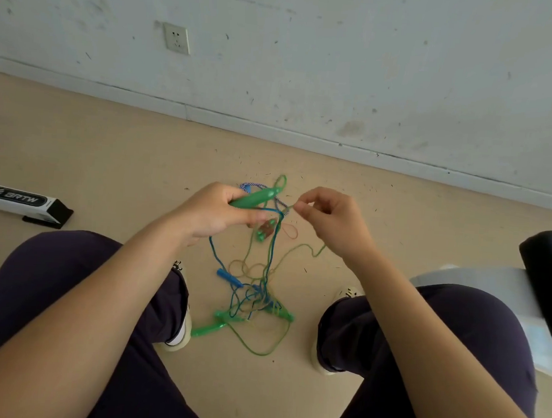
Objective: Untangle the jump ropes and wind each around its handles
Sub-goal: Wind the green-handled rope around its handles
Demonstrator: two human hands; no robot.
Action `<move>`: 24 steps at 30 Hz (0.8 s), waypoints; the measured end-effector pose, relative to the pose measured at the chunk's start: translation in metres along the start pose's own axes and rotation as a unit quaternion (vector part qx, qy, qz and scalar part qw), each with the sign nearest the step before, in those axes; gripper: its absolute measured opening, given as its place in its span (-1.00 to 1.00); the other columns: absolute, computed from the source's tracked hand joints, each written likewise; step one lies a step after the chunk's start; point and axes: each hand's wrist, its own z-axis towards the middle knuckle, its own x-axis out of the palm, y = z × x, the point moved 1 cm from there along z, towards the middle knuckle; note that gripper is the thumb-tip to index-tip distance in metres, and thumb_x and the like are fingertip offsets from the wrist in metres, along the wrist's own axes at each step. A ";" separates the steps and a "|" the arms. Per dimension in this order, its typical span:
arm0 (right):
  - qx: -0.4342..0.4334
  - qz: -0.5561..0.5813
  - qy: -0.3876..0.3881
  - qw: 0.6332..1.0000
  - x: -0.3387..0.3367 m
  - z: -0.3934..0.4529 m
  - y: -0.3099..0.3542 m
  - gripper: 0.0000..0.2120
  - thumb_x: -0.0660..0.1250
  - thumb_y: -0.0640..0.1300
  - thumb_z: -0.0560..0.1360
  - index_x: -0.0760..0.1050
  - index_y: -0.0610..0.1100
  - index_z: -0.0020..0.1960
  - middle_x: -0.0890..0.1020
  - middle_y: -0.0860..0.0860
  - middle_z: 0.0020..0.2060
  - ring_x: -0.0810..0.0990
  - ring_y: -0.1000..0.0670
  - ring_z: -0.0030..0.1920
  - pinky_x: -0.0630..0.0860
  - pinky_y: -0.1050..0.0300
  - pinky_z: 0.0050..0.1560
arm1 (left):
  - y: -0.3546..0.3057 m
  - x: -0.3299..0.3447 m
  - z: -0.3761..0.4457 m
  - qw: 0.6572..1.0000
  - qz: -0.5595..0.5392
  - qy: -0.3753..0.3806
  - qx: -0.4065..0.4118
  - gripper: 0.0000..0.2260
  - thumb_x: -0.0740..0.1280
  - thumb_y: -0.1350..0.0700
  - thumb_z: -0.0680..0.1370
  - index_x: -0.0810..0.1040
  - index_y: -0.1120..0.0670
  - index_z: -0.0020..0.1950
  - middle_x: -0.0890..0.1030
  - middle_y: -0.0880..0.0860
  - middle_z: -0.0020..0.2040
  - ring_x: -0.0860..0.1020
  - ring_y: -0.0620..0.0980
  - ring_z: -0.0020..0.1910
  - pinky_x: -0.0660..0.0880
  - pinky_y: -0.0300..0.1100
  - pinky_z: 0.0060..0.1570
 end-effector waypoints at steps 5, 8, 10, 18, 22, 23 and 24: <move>0.028 -0.039 -0.042 0.998 -0.023 0.010 -0.006 -0.94 0.40 -0.14 0.52 0.59 -0.10 -0.13 0.44 0.07 -0.42 0.35 0.16 -0.47 0.31 0.27 -0.37 | 0.001 -0.019 0.001 0.995 -0.065 -0.078 0.010 -0.87 0.46 0.01 0.50 0.67 0.07 -0.13 0.33 -0.13 -0.51 0.22 -0.12 -0.49 0.14 -0.29 -0.49; 0.017 -0.079 -0.016 0.997 -0.036 0.009 -0.002 -0.91 0.49 -0.04 0.45 0.65 -0.05 -0.15 0.33 0.14 -0.54 0.28 0.16 -0.55 0.22 0.32 -0.47 | 0.007 -0.026 0.004 0.989 -0.064 -0.129 0.019 -0.85 0.46 -0.02 0.51 0.67 0.04 -0.16 0.29 -0.05 -0.46 0.20 -0.09 -0.48 0.12 -0.20 -0.45; 0.021 -0.133 0.048 0.990 -0.033 0.007 -0.003 -0.88 0.50 -0.01 0.44 0.69 -0.06 -0.12 0.36 0.15 -0.54 0.29 0.15 -0.52 0.23 0.29 -0.44 | 0.009 -0.021 0.004 0.992 -0.049 -0.115 0.015 -0.84 0.46 -0.03 0.50 0.69 0.05 -0.15 0.30 -0.02 -0.44 0.21 -0.10 -0.49 0.14 -0.19 -0.42; 0.011 -0.093 0.165 0.982 -0.009 -0.003 -0.001 -0.84 0.27 -0.22 0.60 0.64 -0.13 0.02 0.54 0.11 -0.58 0.46 0.11 -0.50 0.42 0.27 -0.36 | 0.007 -0.002 0.006 0.982 0.179 -0.055 0.008 -0.66 0.30 -0.10 0.61 0.43 0.04 -0.29 0.42 -0.05 -0.40 0.38 -0.04 -0.41 0.26 -0.15 -0.36; -0.017 -0.014 0.190 0.982 0.001 -0.002 -0.003 -0.85 0.31 -0.18 0.59 0.65 -0.03 0.01 0.57 -0.08 -0.52 0.45 -0.11 -0.40 0.38 0.08 -0.28 | 0.003 0.010 0.002 0.999 0.025 0.009 0.046 -0.87 0.21 0.08 0.68 0.52 -0.06 0.16 0.60 -0.01 -0.27 0.51 -0.07 -0.38 0.44 -0.23 -0.30; -0.022 0.001 0.192 0.981 0.002 -0.001 -0.003 -0.85 0.30 -0.19 0.60 0.65 -0.06 0.02 0.58 -0.09 -0.52 0.45 -0.12 -0.40 0.38 0.06 -0.28 | 0.003 0.012 0.001 0.998 -0.021 0.033 0.039 -0.86 0.20 0.12 0.68 0.51 -0.05 0.18 0.62 0.02 -0.24 0.54 -0.06 -0.35 0.46 -0.22 -0.29; -0.027 0.014 0.193 0.981 0.001 -0.001 -0.003 -0.86 0.29 -0.21 0.60 0.64 -0.10 0.03 0.58 -0.09 -0.50 0.48 -0.12 -0.40 0.40 0.07 -0.28 | 0.003 0.014 0.001 0.997 -0.047 0.057 0.035 -0.84 0.20 0.17 0.68 0.51 -0.02 0.17 0.64 0.04 -0.19 0.57 -0.06 -0.29 0.48 -0.21 -0.25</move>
